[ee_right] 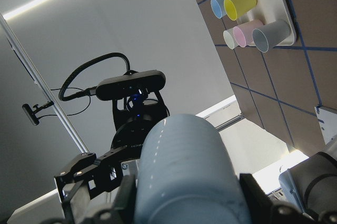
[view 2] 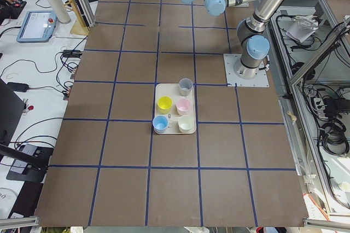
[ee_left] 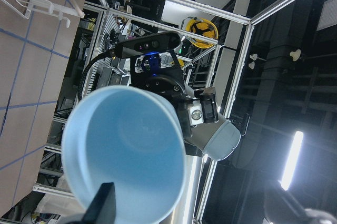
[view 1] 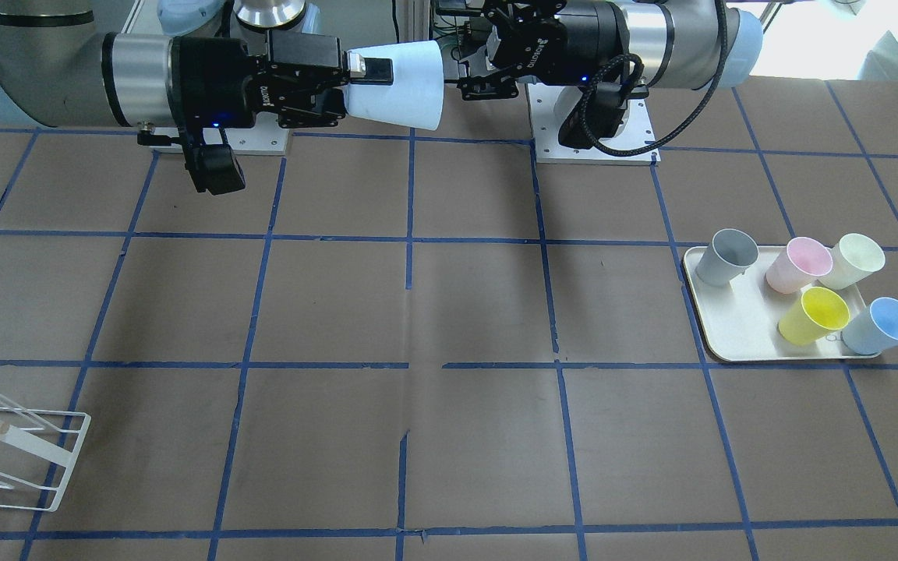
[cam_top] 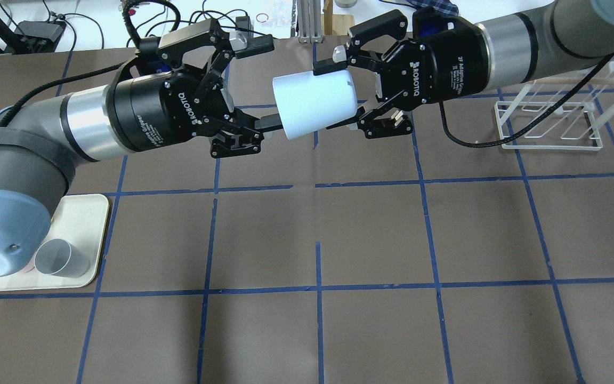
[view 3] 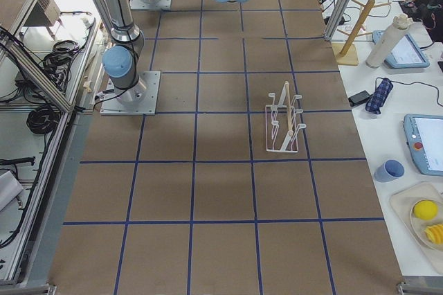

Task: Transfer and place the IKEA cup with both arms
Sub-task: 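Close the left gripper on the cup rim beside the right gripper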

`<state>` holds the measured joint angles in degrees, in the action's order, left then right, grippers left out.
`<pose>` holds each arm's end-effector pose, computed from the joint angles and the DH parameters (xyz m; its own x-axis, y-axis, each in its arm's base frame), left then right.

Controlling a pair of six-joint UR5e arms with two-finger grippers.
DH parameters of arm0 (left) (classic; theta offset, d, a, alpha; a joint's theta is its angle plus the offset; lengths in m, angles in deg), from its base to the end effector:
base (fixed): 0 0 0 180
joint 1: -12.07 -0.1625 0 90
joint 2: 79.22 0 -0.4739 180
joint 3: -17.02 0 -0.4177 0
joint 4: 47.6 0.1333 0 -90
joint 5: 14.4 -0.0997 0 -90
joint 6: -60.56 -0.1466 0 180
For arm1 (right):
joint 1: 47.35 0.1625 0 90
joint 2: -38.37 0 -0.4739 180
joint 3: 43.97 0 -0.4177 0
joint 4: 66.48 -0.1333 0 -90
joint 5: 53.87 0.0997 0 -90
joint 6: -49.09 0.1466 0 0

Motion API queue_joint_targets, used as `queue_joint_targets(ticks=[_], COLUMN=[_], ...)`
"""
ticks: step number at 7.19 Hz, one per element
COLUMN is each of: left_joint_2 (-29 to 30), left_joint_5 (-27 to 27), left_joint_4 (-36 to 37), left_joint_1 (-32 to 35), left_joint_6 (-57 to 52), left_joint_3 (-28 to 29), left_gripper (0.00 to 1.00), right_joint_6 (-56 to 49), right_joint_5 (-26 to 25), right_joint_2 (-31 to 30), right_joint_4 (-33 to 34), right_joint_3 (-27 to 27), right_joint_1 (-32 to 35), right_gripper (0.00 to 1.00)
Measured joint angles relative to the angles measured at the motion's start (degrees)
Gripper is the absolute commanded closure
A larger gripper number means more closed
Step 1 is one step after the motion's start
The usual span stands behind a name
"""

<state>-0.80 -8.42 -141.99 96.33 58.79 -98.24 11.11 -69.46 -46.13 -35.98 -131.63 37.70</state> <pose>-0.2367 -0.4361 0.5116 0.1315 -0.2672 0.9546 -0.0992 0.9546 0.2808 0.2326 -0.4952 0.5045 -0.1772 0.4086 -0.8953 -0.0881 0.8995 0.4279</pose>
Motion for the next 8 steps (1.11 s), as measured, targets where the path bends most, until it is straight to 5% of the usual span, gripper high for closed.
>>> queue_joint_targets(ticks=[4,6,8], left_joint_2=[-0.1,-0.3,-0.4], left_joint_5=[0.4,0.1,0.0], left_joint_4=[-0.1,-0.2,-0.2], left_joint_1=[0.0,0.0,0.0], left_joint_6=[0.2,0.3,0.7], left_joint_3=[-0.1,-0.2,-0.3], left_gripper=[0.50,0.55,0.59], right_joint_6=[0.1,0.3,0.4], right_joint_5=[0.1,0.1,0.1], right_joint_2=[0.0,0.0,-0.1], right_joint_4=[0.0,0.0,0.0], right_joint_3=[-0.1,0.0,0.1], right_joint_1=[1.6,1.6,1.6], right_gripper=[0.34,0.02,0.00])
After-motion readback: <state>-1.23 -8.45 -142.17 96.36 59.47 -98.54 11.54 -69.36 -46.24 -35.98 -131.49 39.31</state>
